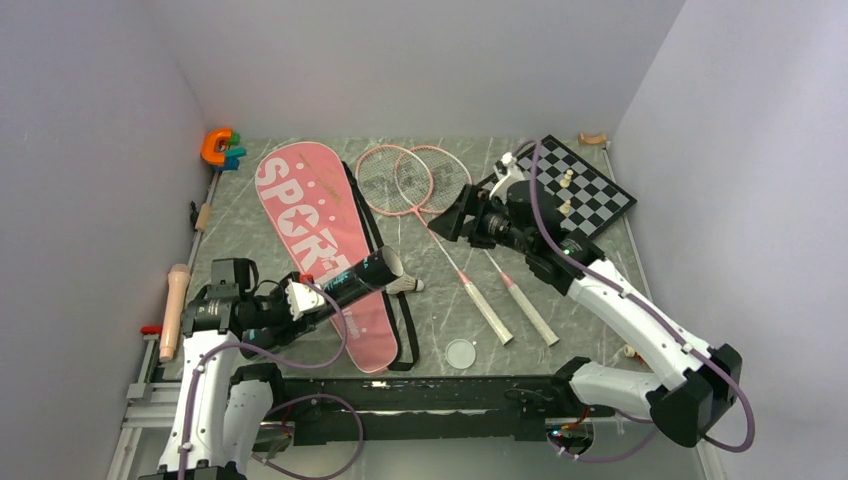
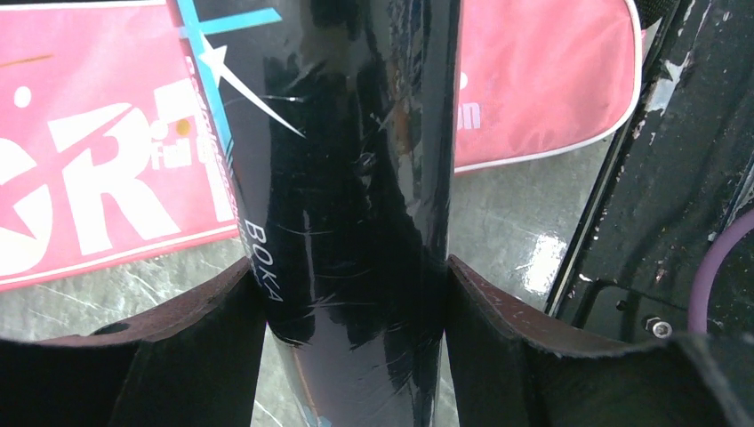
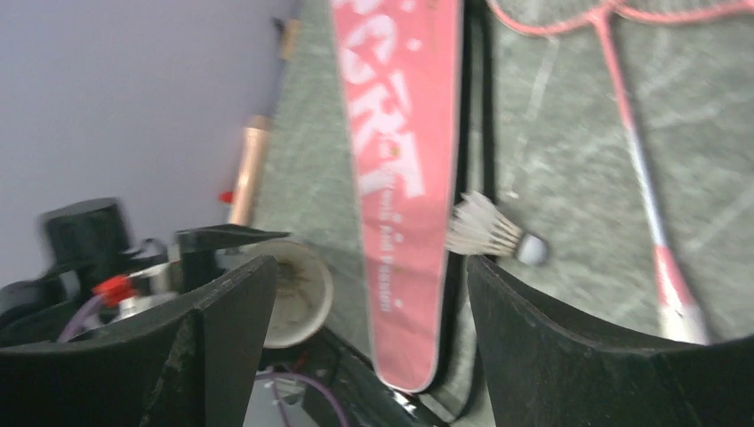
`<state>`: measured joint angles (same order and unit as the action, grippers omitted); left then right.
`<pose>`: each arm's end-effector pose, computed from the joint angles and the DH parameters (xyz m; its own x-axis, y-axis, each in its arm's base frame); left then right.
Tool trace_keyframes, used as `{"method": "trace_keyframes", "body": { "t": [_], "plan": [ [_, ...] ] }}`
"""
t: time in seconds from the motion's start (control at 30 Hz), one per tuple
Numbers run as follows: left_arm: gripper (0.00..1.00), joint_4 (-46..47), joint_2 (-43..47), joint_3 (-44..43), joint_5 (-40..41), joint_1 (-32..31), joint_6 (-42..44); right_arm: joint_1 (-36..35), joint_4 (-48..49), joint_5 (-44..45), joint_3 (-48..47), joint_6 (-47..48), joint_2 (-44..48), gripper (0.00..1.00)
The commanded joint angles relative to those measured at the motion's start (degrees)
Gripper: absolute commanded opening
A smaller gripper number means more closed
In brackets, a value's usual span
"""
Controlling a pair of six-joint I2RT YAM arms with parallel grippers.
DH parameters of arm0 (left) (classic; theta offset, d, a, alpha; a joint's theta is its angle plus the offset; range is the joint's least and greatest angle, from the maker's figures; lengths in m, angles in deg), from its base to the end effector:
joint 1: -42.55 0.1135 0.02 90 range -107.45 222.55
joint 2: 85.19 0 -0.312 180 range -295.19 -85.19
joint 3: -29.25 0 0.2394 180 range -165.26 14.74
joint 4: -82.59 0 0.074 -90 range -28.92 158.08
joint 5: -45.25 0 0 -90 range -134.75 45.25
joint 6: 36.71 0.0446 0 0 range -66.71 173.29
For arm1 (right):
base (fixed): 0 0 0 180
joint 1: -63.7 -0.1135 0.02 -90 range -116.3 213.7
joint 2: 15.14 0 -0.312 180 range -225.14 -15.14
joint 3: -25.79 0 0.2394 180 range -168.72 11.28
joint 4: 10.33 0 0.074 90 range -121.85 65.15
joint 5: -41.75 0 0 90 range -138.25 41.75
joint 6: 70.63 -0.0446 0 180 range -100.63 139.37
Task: Pack up the badminton gear
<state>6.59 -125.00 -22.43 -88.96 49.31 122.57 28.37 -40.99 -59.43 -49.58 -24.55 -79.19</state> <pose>0.0641 -0.0237 0.2671 -0.1125 0.6618 -0.7412 0.9128 0.3636 0.1861 0.1821 0.1397 0.4020 -0.6917 0.3438 -0.6351 -0.3287 0.6331 0.7008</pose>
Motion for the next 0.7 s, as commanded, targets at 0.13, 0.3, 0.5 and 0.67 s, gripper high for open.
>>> {"method": "trace_keyframes", "body": {
  "t": [0.13, 0.3, 0.5, 0.67],
  "plan": [
    [0.0, 1.1, 2.9, 1.4, 0.9, 0.0, -1.9, -9.7, -10.4, 17.2, 3.1, 0.1, -11.4, 0.82],
    [0.0, -2.5, 5.1, 1.2, 1.1, 0.2, 1.0, -13.1, -11.2, 18.4, -5.3, -0.4, -24.1, 0.77],
    [0.0, -6.7, 9.1, 2.0, 1.2, 0.3, 4.3, -15.9, -13.3, 21.5, -15.1, 1.0, -35.4, 0.76],
    [0.0, -8.9, 10.3, 1.8, 0.5, 0.3, 5.7, -16.4, -13.5, 21.8, -19.6, 1.1, -41.6, 0.75]
  ]
}}
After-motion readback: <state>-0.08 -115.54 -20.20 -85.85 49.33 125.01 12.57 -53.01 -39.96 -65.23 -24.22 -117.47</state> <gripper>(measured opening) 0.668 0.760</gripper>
